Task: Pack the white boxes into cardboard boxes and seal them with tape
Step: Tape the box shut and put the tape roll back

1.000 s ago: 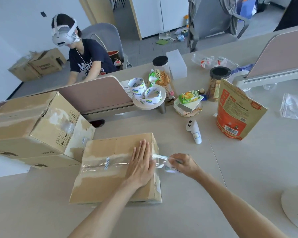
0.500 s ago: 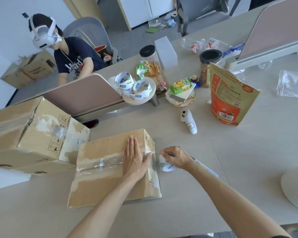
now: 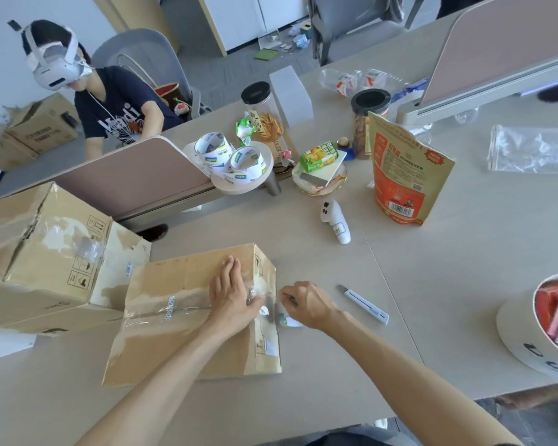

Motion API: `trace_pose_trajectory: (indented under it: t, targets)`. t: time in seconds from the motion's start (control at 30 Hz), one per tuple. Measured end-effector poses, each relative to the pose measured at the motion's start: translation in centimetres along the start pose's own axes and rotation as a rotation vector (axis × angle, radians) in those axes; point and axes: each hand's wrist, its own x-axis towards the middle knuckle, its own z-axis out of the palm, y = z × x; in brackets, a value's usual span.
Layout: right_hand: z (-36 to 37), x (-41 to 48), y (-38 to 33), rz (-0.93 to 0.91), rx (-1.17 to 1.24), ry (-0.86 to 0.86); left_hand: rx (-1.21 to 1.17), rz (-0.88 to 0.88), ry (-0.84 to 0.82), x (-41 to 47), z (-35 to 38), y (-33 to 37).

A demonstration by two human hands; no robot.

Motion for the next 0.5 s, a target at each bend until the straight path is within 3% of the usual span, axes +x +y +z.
trace_pose_trajectory:
  t: [0.23, 0.33, 0.4, 0.5]
  targets:
    - [2.2, -1.9, -1.0, 0.038, 0.008, -0.019, 0.15, -0.009, -0.085, -0.7, -0.4, 0.5]
    - [1.5, -2.1, -0.5, 0.016, 0.117, -0.053, 0.2, -0.03, -0.145, -0.7, -0.9, 1.0]
    - [-0.2, -2.8, 0.1, 0.042, 0.205, 0.014, 0.197, -0.039, -0.184, -0.6, -1.0, 0.9]
    - [-1.7, -3.7, 2.9, 0.143, 0.238, 0.261, 0.204, -0.045, -0.194, -0.6, -1.1, 1.0]
